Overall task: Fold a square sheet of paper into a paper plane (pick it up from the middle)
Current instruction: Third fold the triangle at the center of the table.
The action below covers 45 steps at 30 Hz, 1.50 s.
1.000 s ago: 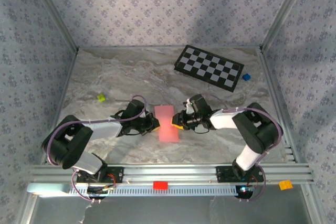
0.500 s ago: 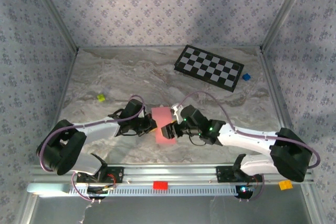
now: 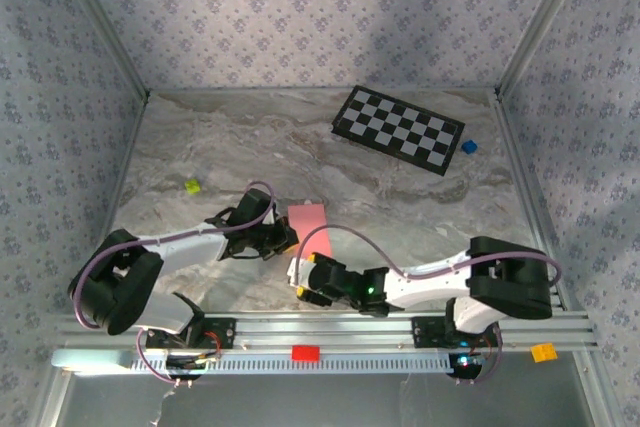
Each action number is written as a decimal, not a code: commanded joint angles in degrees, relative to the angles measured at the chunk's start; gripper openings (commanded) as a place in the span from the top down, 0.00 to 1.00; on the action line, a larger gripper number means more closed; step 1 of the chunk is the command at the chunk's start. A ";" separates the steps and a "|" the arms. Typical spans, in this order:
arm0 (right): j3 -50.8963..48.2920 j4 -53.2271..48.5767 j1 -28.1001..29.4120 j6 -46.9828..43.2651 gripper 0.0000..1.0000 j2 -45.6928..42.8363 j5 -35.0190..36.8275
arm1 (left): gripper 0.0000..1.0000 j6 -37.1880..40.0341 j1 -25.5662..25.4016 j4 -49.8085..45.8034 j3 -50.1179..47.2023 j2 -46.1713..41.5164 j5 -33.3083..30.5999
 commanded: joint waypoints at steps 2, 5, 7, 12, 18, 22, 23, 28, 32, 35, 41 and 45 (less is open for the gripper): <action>2.72 4.90 1.77 -4.68 0.37 4.10 10.78 | 0.97 0.32 0.22 -1.13 1.67 -1.20 0.13; 3.66 6.01 2.40 -4.58 0.39 6.67 15.20 | 0.97 0.41 0.24 -1.04 1.49 -1.15 0.31; 4.30 6.00 2.53 -4.27 0.43 7.73 16.17 | 0.97 0.33 0.21 -1.04 1.34 -1.15 0.11; 4.24 5.92 2.80 -3.02 0.57 7.95 16.34 | 0.97 0.45 0.19 -1.16 1.73 -0.80 0.16; 3.45 4.37 3.41 -0.23 0.67 6.96 16.58 | 0.97 0.59 0.22 -1.28 2.16 -0.54 -0.06; 2.71 4.64 3.40 1.24 0.73 6.23 17.59 | 0.97 0.79 0.23 -1.74 2.46 -0.62 -0.02; 2.64 4.56 3.37 1.46 0.75 6.10 17.55 | 0.97 0.84 0.17 -1.84 2.46 -0.75 -0.02; 2.69 3.67 3.11 3.18 0.80 5.83 18.00 | 0.96 0.82 0.23 -2.10 2.43 -0.83 -0.28; 2.66 3.19 2.83 3.89 0.85 5.46 17.74 | 0.96 0.86 0.24 -2.36 2.51 -0.80 -0.36; 2.52 2.97 2.80 4.49 0.89 5.28 17.96 | 0.96 1.00 0.17 -2.68 2.63 -0.80 -0.59; 2.34 2.00 1.56 6.94 1.00 4.49 15.23 | 0.88 1.82 0.23 -4.65 3.43 -1.06 -1.18; 1.39 2.07 -1.11 11.26 1.00 2.81 7.48 | 0.72 4.37 0.32 -11.34 6.09 -2.31 -3.94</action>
